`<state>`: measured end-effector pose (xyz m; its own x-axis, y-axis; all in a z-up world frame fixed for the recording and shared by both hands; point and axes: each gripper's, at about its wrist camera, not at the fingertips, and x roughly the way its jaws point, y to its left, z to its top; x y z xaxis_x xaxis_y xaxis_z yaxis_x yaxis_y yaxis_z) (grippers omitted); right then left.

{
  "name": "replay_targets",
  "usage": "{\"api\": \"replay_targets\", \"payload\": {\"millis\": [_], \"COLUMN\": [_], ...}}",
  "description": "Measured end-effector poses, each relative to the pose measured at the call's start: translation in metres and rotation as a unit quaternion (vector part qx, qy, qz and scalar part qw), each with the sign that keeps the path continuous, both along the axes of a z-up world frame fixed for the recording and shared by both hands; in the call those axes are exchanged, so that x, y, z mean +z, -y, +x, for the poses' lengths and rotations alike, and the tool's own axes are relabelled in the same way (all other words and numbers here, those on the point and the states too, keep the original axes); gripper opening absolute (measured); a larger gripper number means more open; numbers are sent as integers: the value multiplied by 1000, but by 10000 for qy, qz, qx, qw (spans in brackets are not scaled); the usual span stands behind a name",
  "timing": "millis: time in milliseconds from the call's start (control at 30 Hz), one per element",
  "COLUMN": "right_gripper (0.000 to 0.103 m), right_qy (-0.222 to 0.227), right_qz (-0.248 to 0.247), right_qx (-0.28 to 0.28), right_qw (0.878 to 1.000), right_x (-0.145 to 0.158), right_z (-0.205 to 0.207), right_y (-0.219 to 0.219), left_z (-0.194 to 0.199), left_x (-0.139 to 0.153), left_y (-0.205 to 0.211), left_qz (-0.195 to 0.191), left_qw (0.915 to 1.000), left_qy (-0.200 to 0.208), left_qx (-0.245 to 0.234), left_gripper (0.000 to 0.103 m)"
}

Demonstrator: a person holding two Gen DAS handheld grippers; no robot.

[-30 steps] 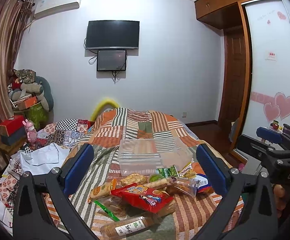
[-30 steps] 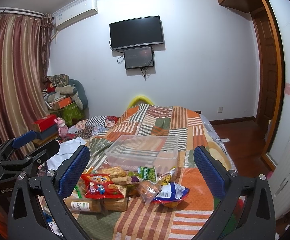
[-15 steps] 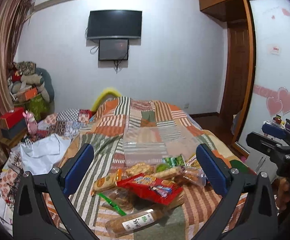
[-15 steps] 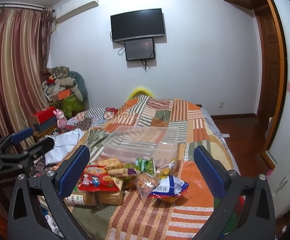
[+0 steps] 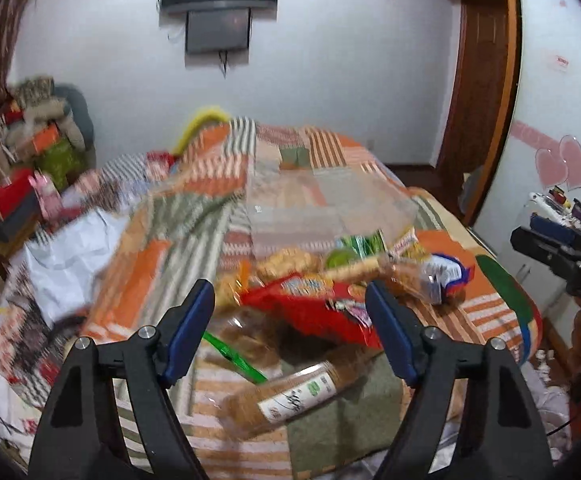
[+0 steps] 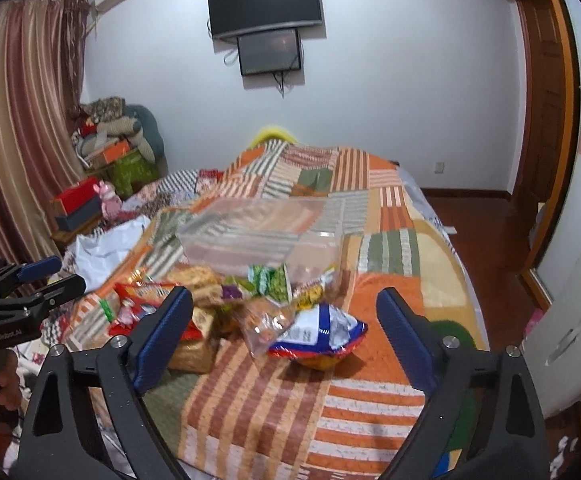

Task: Organize snacks
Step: 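Grasp the red snack bag with the left tool while the right grasps the blue-white chip bag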

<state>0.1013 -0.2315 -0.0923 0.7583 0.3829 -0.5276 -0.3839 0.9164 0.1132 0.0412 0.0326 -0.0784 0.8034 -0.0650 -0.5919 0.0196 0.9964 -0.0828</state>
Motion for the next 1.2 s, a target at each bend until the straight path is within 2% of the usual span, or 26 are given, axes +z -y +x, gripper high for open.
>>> {"api": "replay_targets", "payload": {"millis": [100, 467, 600, 800, 1200], "right_gripper": [87, 87, 83, 83, 79], "right_qy": [-160, -631, -795, -1039, -1376], "right_qz": [-75, -104, -63, 35, 179], "right_qx": [-11, -1, 22, 21, 80], "right_qw": [9998, 9980, 9968, 9946, 9903], "right_x": [-9, -33, -41, -51, -64], "right_z": [6, 29, 36, 46, 67], "right_y": [1, 7, 10, 11, 6], "left_z": [13, 56, 67, 81, 109], "left_x": [-12, -46, -53, -60, -72], "left_y": [0, 10, 13, 22, 35], "left_qz": [-200, -451, -460, -510, -325], "left_qw": [9995, 9954, 9945, 9930, 9935], "left_qy": [-260, -849, -937, -1063, -1087], "left_qx": [17, 52, 17, -101, -96], "left_gripper": [78, 78, 78, 79, 90]}}
